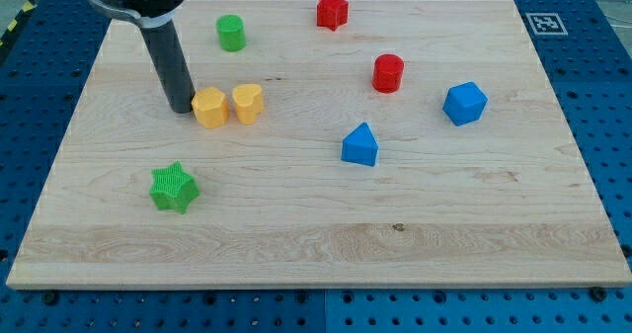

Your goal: Place the green star to the bottom right of the yellow heart

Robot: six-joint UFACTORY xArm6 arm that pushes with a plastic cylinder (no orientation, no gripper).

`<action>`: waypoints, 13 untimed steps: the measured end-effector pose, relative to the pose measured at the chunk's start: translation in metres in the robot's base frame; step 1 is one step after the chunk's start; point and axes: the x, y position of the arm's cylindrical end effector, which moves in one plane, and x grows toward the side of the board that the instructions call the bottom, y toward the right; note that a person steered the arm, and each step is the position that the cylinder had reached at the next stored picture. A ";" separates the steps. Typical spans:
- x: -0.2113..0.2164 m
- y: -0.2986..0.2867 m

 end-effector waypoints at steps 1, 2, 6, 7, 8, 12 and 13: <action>0.009 -0.007; 0.016 -0.009; 0.075 -0.043; 0.093 -0.044; 0.114 -0.045; 0.130 0.018; 0.138 0.021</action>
